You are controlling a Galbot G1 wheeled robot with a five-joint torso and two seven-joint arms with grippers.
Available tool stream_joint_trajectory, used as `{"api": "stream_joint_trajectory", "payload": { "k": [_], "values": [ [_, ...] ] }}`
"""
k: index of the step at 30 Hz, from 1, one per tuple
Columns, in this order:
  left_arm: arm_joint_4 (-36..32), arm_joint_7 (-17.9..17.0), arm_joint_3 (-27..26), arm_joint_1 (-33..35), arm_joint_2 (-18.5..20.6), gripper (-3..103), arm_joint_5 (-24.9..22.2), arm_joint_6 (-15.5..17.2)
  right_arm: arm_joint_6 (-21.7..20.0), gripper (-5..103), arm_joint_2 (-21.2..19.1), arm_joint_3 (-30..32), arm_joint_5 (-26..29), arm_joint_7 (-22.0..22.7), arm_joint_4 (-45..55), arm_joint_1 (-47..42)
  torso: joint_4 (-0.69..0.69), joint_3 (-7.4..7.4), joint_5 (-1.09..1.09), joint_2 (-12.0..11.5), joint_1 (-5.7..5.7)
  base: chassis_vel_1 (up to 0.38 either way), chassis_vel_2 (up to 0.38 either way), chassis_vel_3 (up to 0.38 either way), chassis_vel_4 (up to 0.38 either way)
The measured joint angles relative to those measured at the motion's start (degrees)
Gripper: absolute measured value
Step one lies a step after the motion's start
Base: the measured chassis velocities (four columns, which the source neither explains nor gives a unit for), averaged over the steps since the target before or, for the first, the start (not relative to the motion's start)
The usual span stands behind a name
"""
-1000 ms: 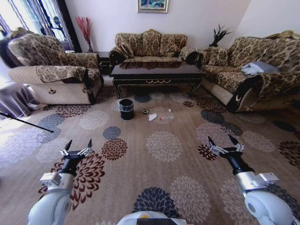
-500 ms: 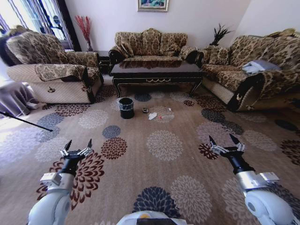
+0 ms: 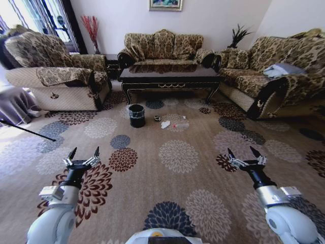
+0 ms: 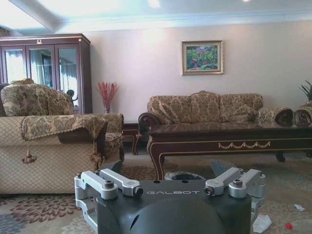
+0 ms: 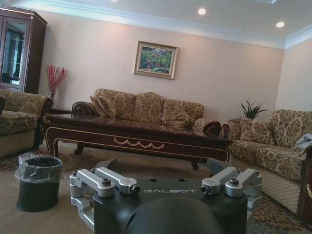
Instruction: Move to the front of the table and pick up the trash from the floor, then place it into the trash bin.
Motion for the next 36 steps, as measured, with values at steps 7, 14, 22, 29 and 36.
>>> {"api": "stream_joint_trajectory", "payload": {
  "k": [7,14,22,29,36],
  "values": [
    [0.3,0.1,0.0,0.5,-0.2,100,0.6,0.0,0.1,100,-0.3,0.0,-0.1,0.4,0.0,0.1,0.01,-1.09,0.0,-1.5,-0.39,0.0,0.0,0.0,0.0],
    [2.2,0.0,0.0,0.2,0.0,100,0.3,0.0,0.1,100,-0.4,0.1,-0.3,0.6,0.0,0.0,0.0,-2.39,-0.01,-3.2,-0.79,0.0,0.0,0.0,0.0],
    [-0.4,-0.4,0.2,0.9,-1.3,100,-0.2,-0.1,0.4,100,0.2,-0.5,-1.1,0.6,-0.3,-0.2,0.0,-3.72,0.0,-4.8,-1.11,0.0,0.0,0.0,0.0],
    [-4.2,-0.5,-1.0,1.9,-1.2,100,-1.6,0.9,0.6,100,0.1,-0.6,-1.2,0.2,-0.6,-0.2,0.01,-4.86,0.0,-6.5,-1.64,0.0,0.0,0.0,0.0],
    [-3.9,-0.4,-0.9,2.0,-1.5,100,-1.1,0.9,0.7,100,0.1,-1.0,-1.5,0.1,-0.8,0.0,0.0,-5.97,-0.01,-7.8,-1.86,0.0,0.0,0.0,0.0]
  ]
}}
